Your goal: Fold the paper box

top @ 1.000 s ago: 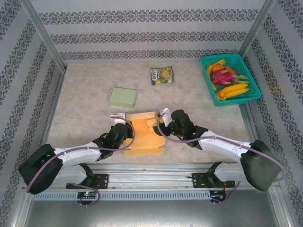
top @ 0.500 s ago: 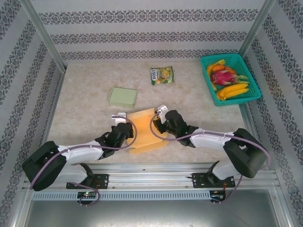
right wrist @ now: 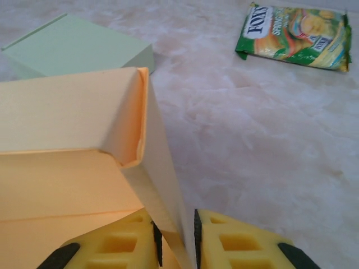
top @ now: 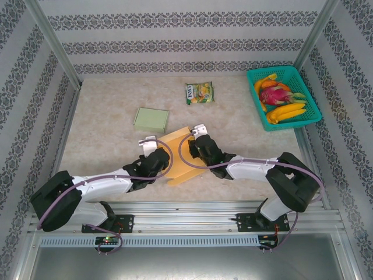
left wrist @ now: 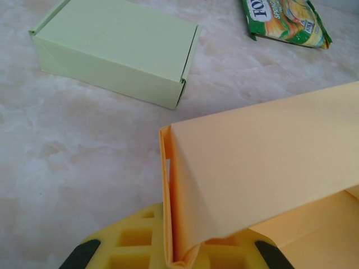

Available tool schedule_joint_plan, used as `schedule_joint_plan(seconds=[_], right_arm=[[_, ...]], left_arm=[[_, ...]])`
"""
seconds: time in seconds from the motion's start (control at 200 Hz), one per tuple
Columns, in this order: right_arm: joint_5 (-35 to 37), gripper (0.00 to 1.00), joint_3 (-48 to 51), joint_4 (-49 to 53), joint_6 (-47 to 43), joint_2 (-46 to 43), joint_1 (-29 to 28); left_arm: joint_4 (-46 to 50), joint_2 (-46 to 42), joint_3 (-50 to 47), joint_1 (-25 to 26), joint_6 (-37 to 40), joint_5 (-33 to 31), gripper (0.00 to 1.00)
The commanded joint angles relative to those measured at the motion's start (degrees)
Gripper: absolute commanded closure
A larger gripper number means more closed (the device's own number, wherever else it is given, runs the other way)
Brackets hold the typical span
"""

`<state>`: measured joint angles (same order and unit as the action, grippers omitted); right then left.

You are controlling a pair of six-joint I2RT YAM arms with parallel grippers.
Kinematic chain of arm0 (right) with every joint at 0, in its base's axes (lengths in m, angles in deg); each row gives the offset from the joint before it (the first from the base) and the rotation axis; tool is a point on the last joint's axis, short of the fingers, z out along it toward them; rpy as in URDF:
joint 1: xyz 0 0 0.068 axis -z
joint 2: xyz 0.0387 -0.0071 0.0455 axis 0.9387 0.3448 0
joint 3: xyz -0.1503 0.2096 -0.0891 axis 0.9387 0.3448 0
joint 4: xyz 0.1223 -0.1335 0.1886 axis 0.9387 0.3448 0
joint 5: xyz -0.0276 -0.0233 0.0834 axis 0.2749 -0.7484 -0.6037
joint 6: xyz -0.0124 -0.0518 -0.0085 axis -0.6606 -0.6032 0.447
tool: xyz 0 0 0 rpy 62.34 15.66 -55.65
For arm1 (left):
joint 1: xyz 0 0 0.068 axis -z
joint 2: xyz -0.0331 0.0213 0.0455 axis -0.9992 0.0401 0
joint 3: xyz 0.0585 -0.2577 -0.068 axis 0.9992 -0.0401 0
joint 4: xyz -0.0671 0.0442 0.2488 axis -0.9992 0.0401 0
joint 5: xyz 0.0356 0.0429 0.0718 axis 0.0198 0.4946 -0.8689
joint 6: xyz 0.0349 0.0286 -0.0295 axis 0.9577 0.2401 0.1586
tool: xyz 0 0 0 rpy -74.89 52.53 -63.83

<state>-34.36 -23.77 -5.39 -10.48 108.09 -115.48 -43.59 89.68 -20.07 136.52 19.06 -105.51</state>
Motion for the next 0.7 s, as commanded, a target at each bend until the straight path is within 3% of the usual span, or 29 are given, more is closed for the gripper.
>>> schedule_joint_plan(seconds=[0.0,0.155,0.245,0.4,0.699], right_arm=[[18.52,0.77,-0.23,7.76,3.07,1.62,4.58],[-6.56,0.72,1.93,-3.18,1.34,2.56,9.13],[-13.49,0.66,1.26,-6.50,-0.02,4.17,9.54],[-15.36,0.63,0.53,-9.82,-0.21,5.91,9.54],[-9.18,0.62,-0.24,-13.78,-2.41,6.70,8.89]], left_arm=[[12.65,-0.83,0.38,0.13,-6.67,-8.28,1.00],[6.36,-1.08,-0.41,0.73,-2.39,-1.45,1.00],[4.48,-1.03,-0.27,1.39,-0.91,1.15,1.00],[5.22,-1.24,0.37,2.24,-0.69,1.99,1.00],[7.35,-0.02,1.12,2.42,-1.96,2.26,1.00]])
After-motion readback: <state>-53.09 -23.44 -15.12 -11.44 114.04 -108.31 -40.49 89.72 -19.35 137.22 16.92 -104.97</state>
